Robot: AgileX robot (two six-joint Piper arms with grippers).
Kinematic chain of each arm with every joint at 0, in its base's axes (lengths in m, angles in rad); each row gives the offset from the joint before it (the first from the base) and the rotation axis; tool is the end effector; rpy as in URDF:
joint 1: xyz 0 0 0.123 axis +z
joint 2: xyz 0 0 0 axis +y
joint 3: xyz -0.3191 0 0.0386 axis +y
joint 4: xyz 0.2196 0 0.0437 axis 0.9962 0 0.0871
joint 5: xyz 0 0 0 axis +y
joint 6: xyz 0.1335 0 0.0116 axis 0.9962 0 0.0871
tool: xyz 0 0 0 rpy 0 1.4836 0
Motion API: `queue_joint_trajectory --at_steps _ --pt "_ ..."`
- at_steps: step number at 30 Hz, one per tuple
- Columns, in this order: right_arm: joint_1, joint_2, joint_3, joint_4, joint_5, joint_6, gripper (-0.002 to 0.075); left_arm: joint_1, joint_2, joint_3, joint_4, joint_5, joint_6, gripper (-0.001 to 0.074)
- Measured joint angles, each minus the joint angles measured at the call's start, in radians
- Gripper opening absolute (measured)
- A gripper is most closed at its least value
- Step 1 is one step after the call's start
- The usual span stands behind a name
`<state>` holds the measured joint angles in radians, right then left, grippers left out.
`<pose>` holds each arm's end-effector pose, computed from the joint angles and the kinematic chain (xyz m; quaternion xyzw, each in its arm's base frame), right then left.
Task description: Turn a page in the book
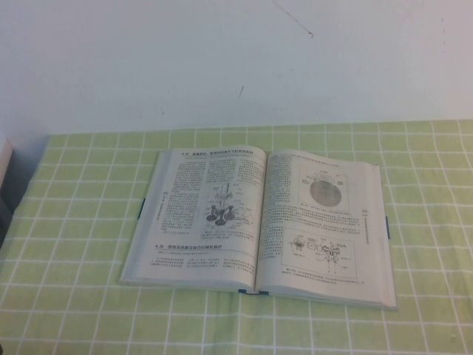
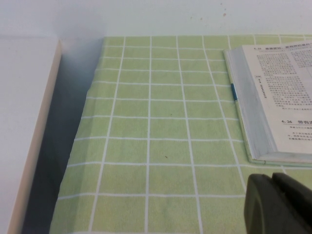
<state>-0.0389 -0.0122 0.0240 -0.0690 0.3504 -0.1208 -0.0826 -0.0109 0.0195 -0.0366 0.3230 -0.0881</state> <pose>0.0293 -0.0043 0.1625 -0.0513 0.7954 -0.0770 0.5989 0.0302 -0.0041 0.1675 -0.0123 0.7879 -0.0677 0.6120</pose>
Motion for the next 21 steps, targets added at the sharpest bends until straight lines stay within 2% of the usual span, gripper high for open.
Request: queue_joint_trajectory --at_steps 21 --pt "0.000 0.000 -0.002 0.022 0.010 0.000 -0.0002 0.000 0.000 0.000 0.000 0.000 -0.003 -0.0004"
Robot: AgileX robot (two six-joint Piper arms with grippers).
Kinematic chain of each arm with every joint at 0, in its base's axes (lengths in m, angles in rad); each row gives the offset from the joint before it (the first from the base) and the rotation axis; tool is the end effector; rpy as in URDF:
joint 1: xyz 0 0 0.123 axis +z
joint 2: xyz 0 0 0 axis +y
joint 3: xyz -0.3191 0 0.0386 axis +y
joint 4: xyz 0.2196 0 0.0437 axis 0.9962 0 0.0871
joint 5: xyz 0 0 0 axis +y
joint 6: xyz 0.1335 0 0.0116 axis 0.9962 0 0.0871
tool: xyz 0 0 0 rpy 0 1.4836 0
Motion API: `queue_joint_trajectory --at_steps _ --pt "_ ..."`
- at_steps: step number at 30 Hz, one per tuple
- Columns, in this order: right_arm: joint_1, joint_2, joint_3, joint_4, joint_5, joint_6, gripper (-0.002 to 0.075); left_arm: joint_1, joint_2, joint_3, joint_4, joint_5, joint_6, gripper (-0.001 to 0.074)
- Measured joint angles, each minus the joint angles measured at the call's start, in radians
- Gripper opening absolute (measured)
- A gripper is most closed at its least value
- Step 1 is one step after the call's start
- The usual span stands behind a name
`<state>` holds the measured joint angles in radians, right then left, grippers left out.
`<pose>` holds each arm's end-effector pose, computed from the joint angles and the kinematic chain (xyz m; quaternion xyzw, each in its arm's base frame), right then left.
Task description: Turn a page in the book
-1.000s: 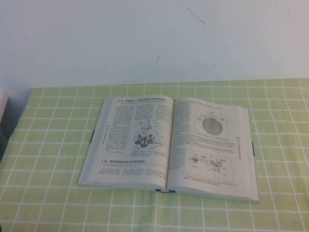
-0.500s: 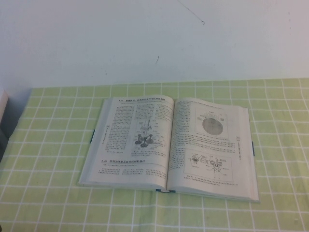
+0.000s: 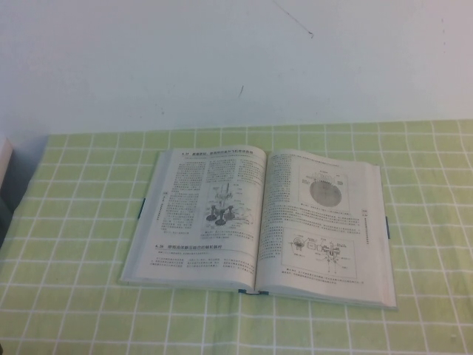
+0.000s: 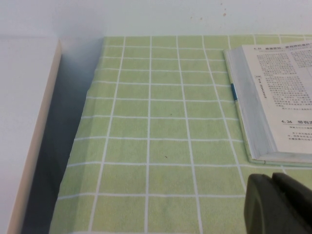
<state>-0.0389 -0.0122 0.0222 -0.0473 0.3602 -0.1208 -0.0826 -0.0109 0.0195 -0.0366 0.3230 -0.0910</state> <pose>0.0290 -0.0034 0.1618 -0.0454 0.7983 -0.0678 0.5966 0.0302 -0.0041 0.1675 -0.0134 0.7878 -0.0686 0.6119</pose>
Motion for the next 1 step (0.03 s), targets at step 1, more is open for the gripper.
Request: queue_joint_trajectory --at_steps 1 --pt "0.000 0.000 0.000 0.000 0.000 0.000 -0.0002 0.000 0.000 0.000 0.000 0.000 0.000 -0.0004"
